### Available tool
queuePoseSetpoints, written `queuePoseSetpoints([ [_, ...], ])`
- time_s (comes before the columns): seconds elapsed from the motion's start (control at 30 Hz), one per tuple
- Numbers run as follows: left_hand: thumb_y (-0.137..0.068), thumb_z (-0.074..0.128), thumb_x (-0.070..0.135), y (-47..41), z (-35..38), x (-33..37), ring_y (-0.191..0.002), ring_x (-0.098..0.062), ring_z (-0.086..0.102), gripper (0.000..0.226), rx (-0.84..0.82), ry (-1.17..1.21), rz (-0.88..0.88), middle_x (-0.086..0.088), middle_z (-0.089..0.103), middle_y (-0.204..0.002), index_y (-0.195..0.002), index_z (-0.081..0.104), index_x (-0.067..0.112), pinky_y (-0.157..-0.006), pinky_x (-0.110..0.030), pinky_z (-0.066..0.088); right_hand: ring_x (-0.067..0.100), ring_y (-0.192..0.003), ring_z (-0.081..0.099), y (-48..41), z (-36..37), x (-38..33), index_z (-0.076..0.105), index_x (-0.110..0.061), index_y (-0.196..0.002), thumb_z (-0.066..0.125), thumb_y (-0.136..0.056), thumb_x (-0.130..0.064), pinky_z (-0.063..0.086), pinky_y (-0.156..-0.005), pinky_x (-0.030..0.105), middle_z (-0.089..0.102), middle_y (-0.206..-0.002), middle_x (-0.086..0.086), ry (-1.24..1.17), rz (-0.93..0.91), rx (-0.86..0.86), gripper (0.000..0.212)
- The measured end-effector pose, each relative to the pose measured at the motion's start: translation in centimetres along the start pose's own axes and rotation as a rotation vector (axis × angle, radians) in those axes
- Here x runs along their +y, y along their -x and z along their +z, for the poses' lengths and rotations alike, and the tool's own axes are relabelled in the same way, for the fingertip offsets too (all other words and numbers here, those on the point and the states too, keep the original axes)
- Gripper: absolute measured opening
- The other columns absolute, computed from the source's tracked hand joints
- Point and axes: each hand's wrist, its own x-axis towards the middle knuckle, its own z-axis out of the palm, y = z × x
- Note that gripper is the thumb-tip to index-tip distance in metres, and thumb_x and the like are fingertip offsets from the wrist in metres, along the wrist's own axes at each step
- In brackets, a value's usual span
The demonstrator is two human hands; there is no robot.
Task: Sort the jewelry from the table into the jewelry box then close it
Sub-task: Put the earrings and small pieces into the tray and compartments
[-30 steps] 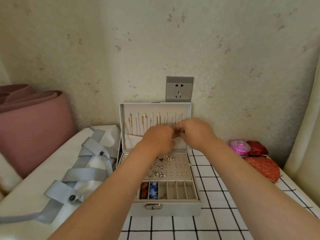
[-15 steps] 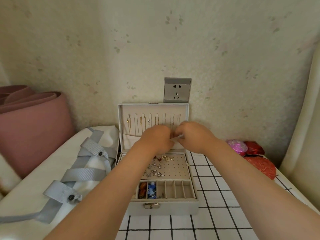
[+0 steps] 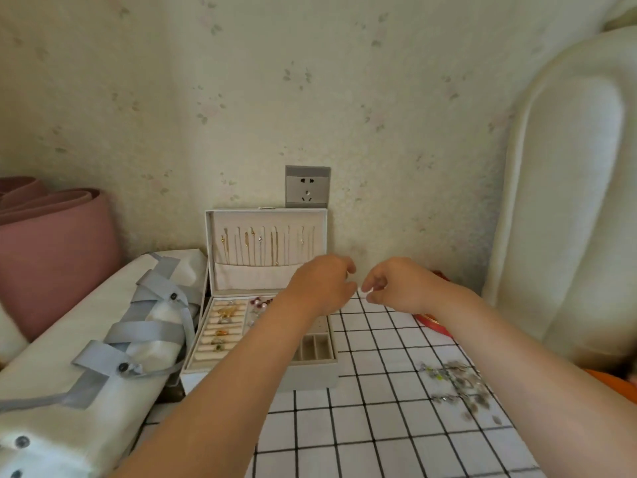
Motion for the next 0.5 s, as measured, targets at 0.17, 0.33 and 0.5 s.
queuePoseSetpoints([
  [0.17,-0.094,0.055,0.033,2.5,2.9,4.6,-0.105,-0.017,0.059,0.032,-0.037,0.057,0.075,0.004,0.062,-0.114,-0.124,0.060,0.024,-0.091,-0.036,0.050,0.009,-0.095,0.063,5.5,-0.5,2.5,0.076,-0.025,-0.104,0.075,-0.086,-0.026,0.050,-0.086,0.022,0.064,-0.093,-0.011,0.000,0.059,-0.005,0.018],
  [0.33,-0.094,0.054,0.031,4.8,6.6,7.0,-0.106,-0.018,0.058,0.031,-0.122,0.036,0.130,0.003,0.063,-0.113,-0.123,0.061,0.023,-0.091,-0.035,0.048,0.010,-0.092,0.067,10.0,1.1,5.4,0.075,-0.026,-0.104,0.074,-0.086,-0.022,0.054,-0.085,0.024,0.070,-0.094,-0.009,-0.064,0.157,-0.044,0.019],
  [0.5,-0.096,0.052,0.026,5.4,9.8,7.8,-0.117,-0.021,0.053,0.037,-0.225,0.023,0.149,-0.003,0.059,-0.124,-0.132,0.058,0.019,-0.098,-0.037,0.046,0.002,-0.085,0.062,11.5,2.7,7.7,0.072,-0.022,-0.115,0.069,-0.090,-0.016,0.044,-0.068,0.012,0.070,-0.105,-0.006,-0.079,0.173,-0.046,0.025],
])
